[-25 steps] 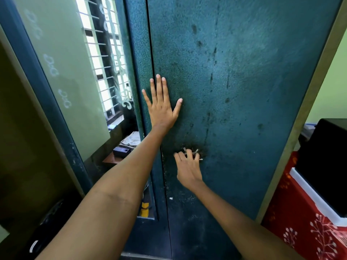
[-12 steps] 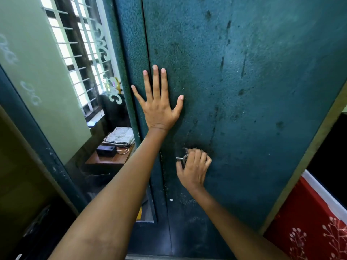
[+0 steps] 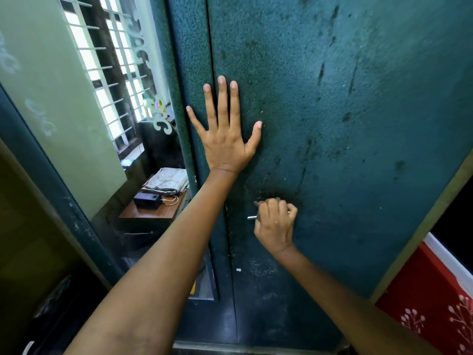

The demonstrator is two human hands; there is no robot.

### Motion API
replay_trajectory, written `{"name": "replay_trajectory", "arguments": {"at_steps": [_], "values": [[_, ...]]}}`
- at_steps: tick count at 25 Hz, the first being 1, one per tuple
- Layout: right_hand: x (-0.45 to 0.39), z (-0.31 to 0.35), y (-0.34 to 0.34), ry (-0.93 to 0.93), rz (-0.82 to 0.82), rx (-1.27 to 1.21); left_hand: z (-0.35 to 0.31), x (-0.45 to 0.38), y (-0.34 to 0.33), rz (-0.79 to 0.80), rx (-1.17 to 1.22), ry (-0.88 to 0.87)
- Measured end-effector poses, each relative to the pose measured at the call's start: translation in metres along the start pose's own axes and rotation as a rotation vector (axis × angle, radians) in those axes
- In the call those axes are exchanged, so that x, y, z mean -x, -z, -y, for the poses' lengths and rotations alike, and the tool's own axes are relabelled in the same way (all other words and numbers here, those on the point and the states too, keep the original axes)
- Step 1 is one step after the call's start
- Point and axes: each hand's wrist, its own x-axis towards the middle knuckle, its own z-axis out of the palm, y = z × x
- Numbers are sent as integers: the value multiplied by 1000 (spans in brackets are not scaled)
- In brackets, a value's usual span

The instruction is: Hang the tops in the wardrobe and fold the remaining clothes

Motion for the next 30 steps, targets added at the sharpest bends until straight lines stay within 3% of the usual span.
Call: {"name": "replay_trajectory", "arguments": {"at_steps": [2, 4, 19, 24, 30], "values": [[-5, -11, 5, 209, 59, 20, 1, 1, 0, 5, 4, 1], [-9, -18, 10, 277, 100, 13, 1, 1, 1, 9, 13, 1], [-17, -14, 27, 228, 266, 3, 1, -5, 11, 140, 24, 14], [-16, -15, 43, 321, 475, 56, -5, -6, 45, 350, -9, 0], [-33, -17, 85, 321, 871, 47, 6, 29, 116, 710, 97, 42]]}}
